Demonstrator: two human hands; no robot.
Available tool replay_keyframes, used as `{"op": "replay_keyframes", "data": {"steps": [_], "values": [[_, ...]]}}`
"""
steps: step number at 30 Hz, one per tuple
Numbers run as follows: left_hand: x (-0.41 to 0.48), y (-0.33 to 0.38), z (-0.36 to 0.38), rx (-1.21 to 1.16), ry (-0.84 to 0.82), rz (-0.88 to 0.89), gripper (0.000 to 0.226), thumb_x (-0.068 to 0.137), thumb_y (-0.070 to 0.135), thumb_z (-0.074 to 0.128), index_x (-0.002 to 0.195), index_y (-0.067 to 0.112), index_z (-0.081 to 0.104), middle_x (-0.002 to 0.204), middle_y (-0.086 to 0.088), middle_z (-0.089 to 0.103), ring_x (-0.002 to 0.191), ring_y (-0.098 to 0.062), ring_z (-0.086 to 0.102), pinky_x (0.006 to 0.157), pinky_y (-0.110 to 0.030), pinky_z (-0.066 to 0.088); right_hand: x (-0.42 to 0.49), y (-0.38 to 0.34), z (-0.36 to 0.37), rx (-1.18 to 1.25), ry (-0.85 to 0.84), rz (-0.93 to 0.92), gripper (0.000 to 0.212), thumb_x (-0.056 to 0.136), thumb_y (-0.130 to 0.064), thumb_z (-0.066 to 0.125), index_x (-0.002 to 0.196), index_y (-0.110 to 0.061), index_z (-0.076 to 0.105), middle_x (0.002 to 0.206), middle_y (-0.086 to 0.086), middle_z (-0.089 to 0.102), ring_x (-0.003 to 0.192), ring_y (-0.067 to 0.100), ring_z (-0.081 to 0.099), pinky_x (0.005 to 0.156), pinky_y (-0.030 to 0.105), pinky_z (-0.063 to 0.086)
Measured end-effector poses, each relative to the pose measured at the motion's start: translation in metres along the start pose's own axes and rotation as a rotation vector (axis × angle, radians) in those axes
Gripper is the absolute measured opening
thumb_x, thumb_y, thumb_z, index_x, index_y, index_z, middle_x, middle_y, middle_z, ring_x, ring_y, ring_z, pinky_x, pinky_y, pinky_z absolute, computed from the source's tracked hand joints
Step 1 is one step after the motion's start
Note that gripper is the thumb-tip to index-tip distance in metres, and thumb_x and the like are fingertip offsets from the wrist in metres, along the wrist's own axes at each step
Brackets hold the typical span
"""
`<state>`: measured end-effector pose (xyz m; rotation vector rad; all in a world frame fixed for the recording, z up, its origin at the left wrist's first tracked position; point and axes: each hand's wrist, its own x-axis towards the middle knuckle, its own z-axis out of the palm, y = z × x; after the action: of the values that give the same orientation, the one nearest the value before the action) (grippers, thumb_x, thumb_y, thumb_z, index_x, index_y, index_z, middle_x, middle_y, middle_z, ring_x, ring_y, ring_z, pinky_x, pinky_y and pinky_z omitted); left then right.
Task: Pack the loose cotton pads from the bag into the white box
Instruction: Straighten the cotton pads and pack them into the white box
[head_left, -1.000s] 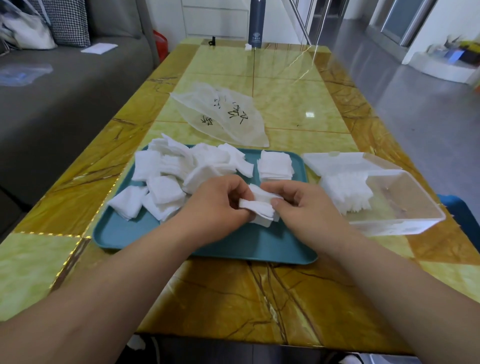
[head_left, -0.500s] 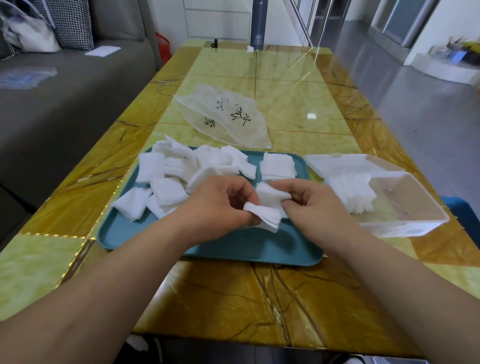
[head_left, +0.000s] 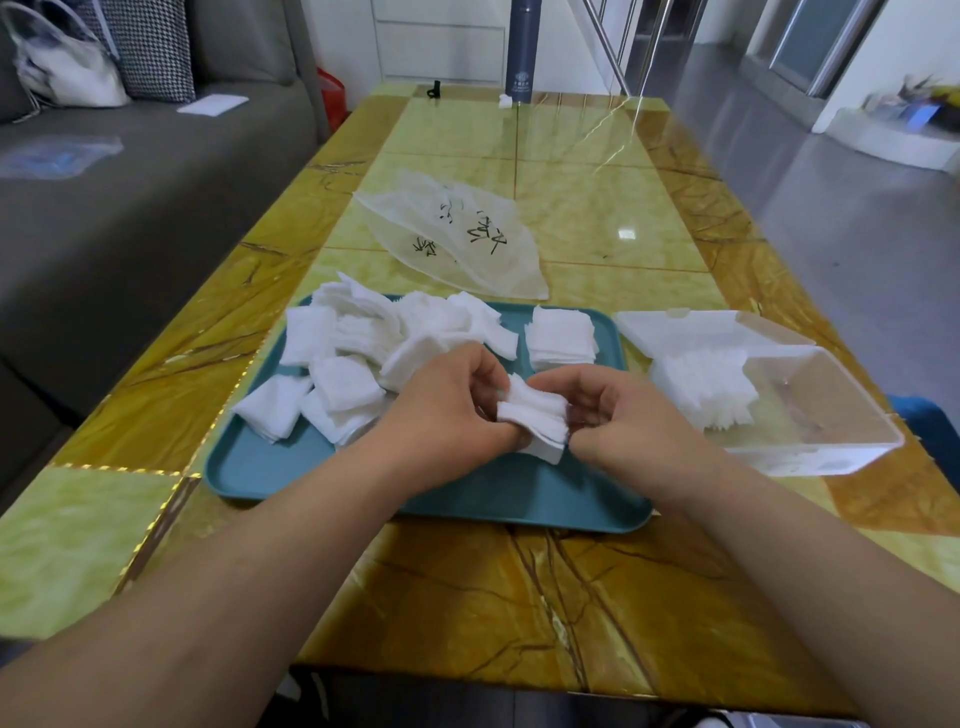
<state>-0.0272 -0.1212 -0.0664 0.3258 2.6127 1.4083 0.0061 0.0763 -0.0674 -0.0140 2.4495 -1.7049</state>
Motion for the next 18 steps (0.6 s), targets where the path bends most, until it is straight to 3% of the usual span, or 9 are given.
{"op": "replay_keyframes", "data": {"steps": [2,4,7,10,12,15,18], "values": [[0.000,0.000,-0.001,0.035,0.009,-0.014,0.054,0.069,0.028,0.089,0.113,0.032,0.058,0.080,0.005,0.069,0.065,-0.002,0.063,0.064,-0.024,0.052,-0.003,-0.001,0.001,-0.053,-0.066,-0.008,0.063,0.062,-0.006,0.068,0.121,-0.029,0.067,0.121,-0.004,0.074,0.111,0.012,0.072,0.100,0.031,0.057],[0.000,0.000,-0.002,0.085,-0.046,-0.009,0.054,0.071,0.029,0.087,0.118,0.034,0.062,0.074,0.008,0.067,0.061,0.003,0.059,0.060,-0.015,0.044,-0.005,-0.003,0.005,-0.159,-0.043,-0.048,0.057,0.070,-0.011,0.079,0.120,-0.035,0.066,0.119,-0.010,0.073,0.108,0.007,0.072,0.101,0.036,0.057],[0.000,0.002,-0.003,0.130,-0.078,0.000,0.025,0.072,0.028,0.086,0.092,0.031,0.070,0.065,0.009,0.065,0.054,0.001,0.054,0.050,-0.010,0.039,-0.005,-0.004,0.006,-0.248,0.003,-0.063,0.055,0.078,-0.006,0.082,0.121,-0.037,0.064,0.117,-0.015,0.071,0.104,0.001,0.070,0.099,0.033,0.057],[0.000,0.002,-0.002,0.152,-0.052,-0.002,0.022,0.073,0.030,0.086,0.086,0.026,0.068,0.063,0.008,0.064,0.052,0.001,0.053,0.048,-0.011,0.038,-0.012,-0.014,0.005,-0.347,-0.108,-0.005,0.092,0.071,-0.020,0.092,0.148,-0.037,0.046,0.134,-0.017,0.059,0.114,-0.002,0.061,0.098,0.011,0.049],[0.000,0.002,-0.001,0.163,-0.059,-0.010,0.024,0.074,0.033,0.086,0.086,0.025,0.068,0.062,0.008,0.064,0.049,0.003,0.052,0.047,-0.010,0.037,-0.015,-0.019,0.006,-0.406,-0.160,0.012,0.107,0.069,-0.028,0.095,0.157,-0.036,0.035,0.142,-0.018,0.051,0.124,-0.001,0.054,0.100,0.009,0.041],[0.002,0.000,0.000,0.164,-0.055,-0.014,0.025,0.073,0.034,0.087,0.086,0.024,0.068,0.062,0.010,0.062,0.048,0.002,0.050,0.047,-0.011,0.036,-0.010,-0.012,0.010,-0.382,-0.049,-0.002,0.084,0.081,-0.018,0.086,0.153,-0.033,0.044,0.139,-0.013,0.058,0.123,0.003,0.058,0.112,0.025,0.044],[0.003,-0.001,-0.001,0.180,-0.056,-0.013,0.027,0.072,0.036,0.088,0.087,0.025,0.068,0.062,0.011,0.061,0.050,0.002,0.050,0.048,-0.013,0.034,-0.005,-0.005,0.009,-0.306,0.069,0.005,0.063,0.088,-0.002,0.070,0.143,-0.029,0.056,0.130,-0.007,0.066,0.118,0.008,0.065,0.111,0.036,0.050]]}}
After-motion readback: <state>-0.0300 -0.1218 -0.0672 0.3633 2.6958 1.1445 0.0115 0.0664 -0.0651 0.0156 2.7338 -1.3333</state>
